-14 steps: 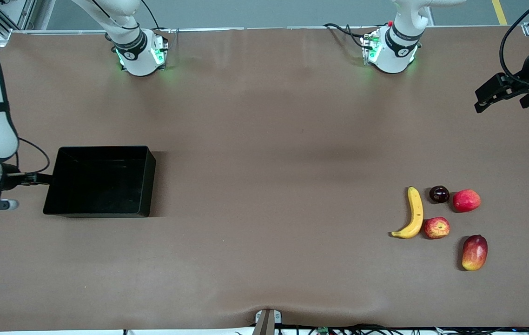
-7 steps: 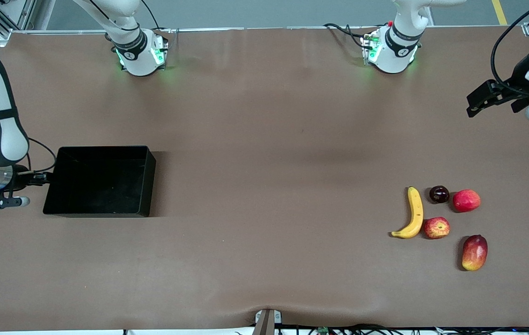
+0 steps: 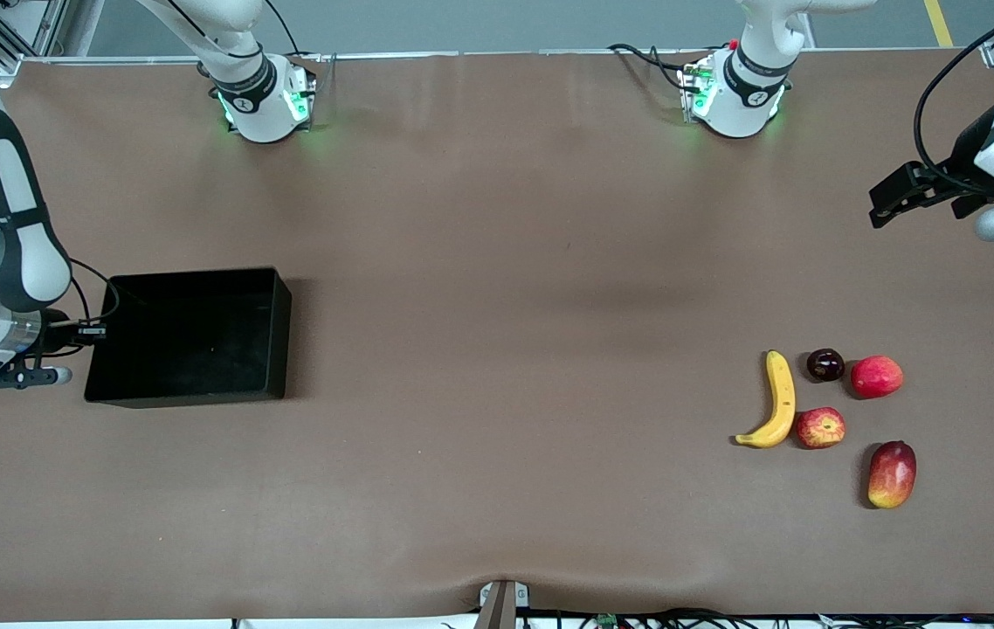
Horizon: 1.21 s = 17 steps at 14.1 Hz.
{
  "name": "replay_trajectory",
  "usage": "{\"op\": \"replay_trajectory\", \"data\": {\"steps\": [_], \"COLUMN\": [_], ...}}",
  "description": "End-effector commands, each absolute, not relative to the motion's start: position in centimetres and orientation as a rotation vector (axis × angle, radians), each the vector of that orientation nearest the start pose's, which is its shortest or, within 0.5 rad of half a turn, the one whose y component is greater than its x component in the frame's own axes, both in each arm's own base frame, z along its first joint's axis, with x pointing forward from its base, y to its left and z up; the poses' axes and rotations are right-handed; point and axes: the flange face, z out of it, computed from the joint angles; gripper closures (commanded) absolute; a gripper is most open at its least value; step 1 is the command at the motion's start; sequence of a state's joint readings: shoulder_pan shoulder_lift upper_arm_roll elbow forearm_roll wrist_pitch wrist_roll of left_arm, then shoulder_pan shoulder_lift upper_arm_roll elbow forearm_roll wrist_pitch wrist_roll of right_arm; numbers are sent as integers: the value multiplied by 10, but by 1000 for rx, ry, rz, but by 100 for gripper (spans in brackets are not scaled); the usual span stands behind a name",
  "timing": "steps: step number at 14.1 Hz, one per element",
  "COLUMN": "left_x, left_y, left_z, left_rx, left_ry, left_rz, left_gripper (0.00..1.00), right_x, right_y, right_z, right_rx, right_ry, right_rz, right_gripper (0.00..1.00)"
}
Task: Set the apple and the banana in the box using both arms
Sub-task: 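Slide the black box toward the table middle with the right gripper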
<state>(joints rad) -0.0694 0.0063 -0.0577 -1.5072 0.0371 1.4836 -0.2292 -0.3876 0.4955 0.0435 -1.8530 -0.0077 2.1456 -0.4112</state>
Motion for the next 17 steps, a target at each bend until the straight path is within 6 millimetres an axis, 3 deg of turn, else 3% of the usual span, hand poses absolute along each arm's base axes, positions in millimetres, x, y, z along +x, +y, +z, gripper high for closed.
{"op": "replay_trajectory", "data": {"steps": [1, 5, 7, 10, 12, 17], "left_x": [556, 563, 561, 557, 556, 565], "left_y": [-80, -85, -80, -83, -86, -101], "left_z": [638, 634, 635, 639, 639, 632], "left_rx": [-3104, -3111, -3111, -3102, -3099, -3114], "left_ry": [-198, -222, -215, -227, -215, -174], "left_rz": [26, -14, 4, 6, 9, -27], "left_gripper": [0, 0, 0, 0, 0, 0], "right_x": [587, 611, 617, 627, 635, 651], "right_y": [-199, -170, -147, -92, -30, 120], "right_z": [276, 321, 325, 326, 329, 356], "right_rx": [-3024, -2888, -2867, -2804, -2802, -2855], "right_ry": [-149, -125, -151, -115, -61, 28], "right_rz": [294, 301, 312, 306, 339, 326], "right_gripper": [100, 100, 100, 100, 100, 100]}}
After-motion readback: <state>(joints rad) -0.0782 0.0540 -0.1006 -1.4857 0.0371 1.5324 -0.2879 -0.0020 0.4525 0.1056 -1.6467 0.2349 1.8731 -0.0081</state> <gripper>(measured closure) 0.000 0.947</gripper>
